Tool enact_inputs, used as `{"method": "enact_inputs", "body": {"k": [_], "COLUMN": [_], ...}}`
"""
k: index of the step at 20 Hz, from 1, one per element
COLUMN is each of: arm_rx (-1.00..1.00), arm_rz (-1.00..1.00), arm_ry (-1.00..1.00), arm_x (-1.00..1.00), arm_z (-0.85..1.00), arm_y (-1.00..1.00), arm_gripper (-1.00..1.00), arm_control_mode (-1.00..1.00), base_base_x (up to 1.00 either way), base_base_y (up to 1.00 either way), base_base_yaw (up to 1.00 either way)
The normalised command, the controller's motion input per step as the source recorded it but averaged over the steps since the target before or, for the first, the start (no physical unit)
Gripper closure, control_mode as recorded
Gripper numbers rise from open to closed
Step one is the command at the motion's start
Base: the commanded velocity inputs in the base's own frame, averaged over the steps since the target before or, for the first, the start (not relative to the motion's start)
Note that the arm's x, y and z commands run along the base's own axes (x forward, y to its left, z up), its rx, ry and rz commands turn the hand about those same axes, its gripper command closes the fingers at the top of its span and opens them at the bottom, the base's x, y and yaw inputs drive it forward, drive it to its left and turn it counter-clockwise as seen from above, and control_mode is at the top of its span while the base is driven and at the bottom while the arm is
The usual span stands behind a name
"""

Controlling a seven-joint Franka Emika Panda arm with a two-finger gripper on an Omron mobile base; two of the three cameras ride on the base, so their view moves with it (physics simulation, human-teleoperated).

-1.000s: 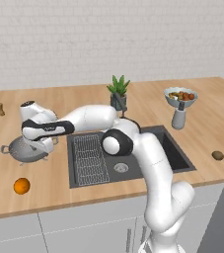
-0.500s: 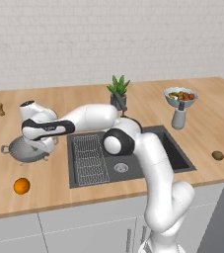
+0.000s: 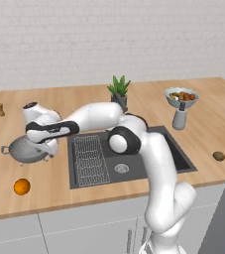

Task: Put the colander in the sink, put the orange, kiwi in the colander, and turn on the sink faucet and pour water over the colander.

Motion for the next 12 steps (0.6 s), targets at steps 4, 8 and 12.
{"method": "enact_inputs", "body": {"k": [4, 8, 12], "arm_rx": [0.02, 0.10, 0.15], "arm_rz": [0.00, 0.00, 0.00], "arm_ry": [-0.15, -0.11, -0.01], "arm_x": [0.01, 0.11, 0.14], "arm_z": [-0.26, -0.24, -0.19], "arm_y": [-0.03, 0.00, 0.01], "arm_gripper": [-1.00, -1.00, -1.00], "arm_control_mode": [-1.00, -1.00, -1.00], "base_base_x": [0.00, 0.00, 0.00], "base_base_y": [0.00, 0.00, 0.00], "base_base_yaw": [0.00, 0.00, 0.00]}}
